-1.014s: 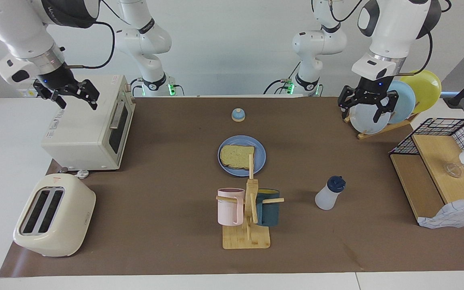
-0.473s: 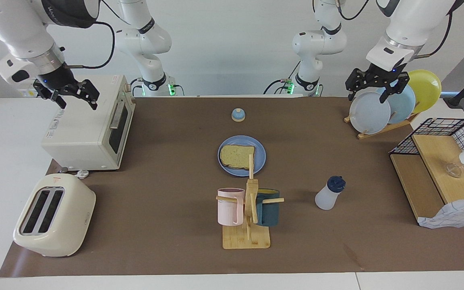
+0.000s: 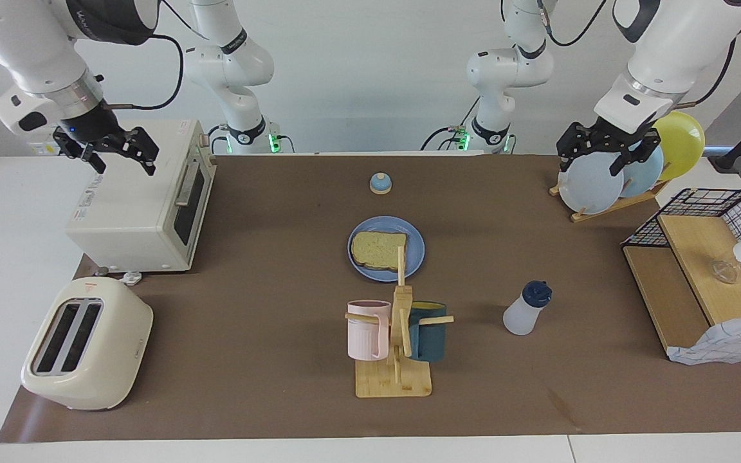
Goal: Put bread on plate and add seasoning
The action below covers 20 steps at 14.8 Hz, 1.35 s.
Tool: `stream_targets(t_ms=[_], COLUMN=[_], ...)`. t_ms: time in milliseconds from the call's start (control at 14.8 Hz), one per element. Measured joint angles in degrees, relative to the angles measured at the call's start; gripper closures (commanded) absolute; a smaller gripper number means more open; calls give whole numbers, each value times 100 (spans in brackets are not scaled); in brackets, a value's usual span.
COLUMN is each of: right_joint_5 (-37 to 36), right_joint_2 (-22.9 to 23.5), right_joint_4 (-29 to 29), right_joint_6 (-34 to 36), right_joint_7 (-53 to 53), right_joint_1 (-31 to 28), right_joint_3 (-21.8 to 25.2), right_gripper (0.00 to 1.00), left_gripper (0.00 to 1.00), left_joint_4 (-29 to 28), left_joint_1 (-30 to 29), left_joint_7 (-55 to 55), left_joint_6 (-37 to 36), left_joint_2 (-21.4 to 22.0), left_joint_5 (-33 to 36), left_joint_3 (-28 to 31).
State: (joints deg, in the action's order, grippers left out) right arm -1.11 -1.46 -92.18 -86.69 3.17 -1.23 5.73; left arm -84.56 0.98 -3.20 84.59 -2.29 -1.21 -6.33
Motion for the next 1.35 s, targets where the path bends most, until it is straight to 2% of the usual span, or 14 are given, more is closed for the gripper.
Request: stream_targets(t_ms=[473,1352], right_joint_5=[0,0], right_joint_2=[0,0], right_joint_4=[0,0], right_joint_6=[0,0], right_joint_7=[0,0], right_joint_1=[0,0], right_joint_3=[0,0], right_gripper=[0,0], left_gripper=[0,0], left_joint_4=[-200,-212], left_joint_1=[-274,-221], left_joint_7=[163,165], left_joint_6=[233,240], left_joint_2=[164,164], left_joint_5=[-140,58], left_joint_3=[39,-40])
